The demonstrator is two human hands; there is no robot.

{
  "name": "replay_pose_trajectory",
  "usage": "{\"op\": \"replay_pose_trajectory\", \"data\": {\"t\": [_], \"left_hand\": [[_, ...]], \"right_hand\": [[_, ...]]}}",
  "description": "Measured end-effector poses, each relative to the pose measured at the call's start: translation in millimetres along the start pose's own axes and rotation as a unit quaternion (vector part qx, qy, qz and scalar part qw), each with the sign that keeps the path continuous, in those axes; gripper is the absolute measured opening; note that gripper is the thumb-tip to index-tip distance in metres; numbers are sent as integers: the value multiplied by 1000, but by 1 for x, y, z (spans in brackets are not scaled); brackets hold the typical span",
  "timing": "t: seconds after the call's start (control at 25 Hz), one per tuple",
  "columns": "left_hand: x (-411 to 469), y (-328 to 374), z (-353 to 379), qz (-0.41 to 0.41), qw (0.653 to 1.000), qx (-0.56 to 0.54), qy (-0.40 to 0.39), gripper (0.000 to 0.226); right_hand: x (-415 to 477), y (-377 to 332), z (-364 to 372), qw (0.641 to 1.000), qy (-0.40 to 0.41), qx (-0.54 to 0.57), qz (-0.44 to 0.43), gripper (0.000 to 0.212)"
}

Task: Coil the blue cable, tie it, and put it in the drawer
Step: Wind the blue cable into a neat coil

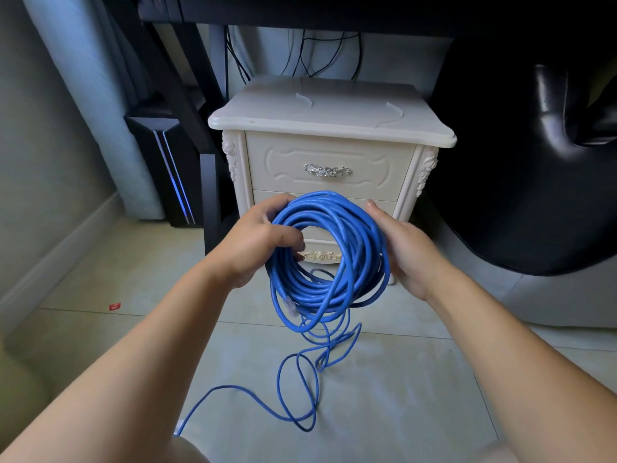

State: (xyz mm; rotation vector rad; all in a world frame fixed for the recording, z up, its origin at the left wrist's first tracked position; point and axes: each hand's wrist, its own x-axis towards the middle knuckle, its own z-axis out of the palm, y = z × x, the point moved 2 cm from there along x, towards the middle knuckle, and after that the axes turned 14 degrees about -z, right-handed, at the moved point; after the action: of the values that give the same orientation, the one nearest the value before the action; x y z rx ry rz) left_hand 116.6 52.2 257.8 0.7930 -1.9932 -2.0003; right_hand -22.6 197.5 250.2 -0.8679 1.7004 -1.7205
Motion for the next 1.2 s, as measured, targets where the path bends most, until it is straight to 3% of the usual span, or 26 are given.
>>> {"op": "replay_pose_trajectory", "data": {"t": [0.12, 0.24, 0.4, 0.56, 0.64, 0.76, 0.84, 0.96, 1.04, 1.2], "left_hand": [[1, -5, -4, -32, 998, -50, 5, 35], [2, -6, -6, -56, 995, -65, 52, 35], [6, -9, -4, -86, 972, -130, 178, 17], [8, -16, -1, -98, 946, -159, 265, 13], [5, -17, 6, -96, 944, -146, 280, 13], [-2, -16, 18, -80, 946, -137, 284, 12], [-6, -15, 26, -59, 953, -132, 267, 13], [-7, -17, 36, -61, 975, -118, 178, 19], [-5, -20, 36, -105, 985, -82, 114, 24], [0, -21, 24, -166, 986, 2, 23, 77]], "right_hand": [[-11, 10, 10, 992, -66, 95, 52, 38], [-10, 18, 15, 990, -76, 99, 65, 45], [1, 17, 9, 990, -34, 129, 56, 71], [-6, 24, 22, 985, -130, 111, 10, 102], [-8, 26, 25, 985, -125, 119, -7, 114], [-8, 20, 24, 986, -51, 156, -22, 81], [-7, 22, 23, 993, 25, 113, -12, 62], [-3, 27, 15, 989, 111, 93, -2, 32], [-2, 25, 6, 988, 148, 49, -4, 32], [-1, 17, -1, 982, 161, -81, -50, 34]]}}
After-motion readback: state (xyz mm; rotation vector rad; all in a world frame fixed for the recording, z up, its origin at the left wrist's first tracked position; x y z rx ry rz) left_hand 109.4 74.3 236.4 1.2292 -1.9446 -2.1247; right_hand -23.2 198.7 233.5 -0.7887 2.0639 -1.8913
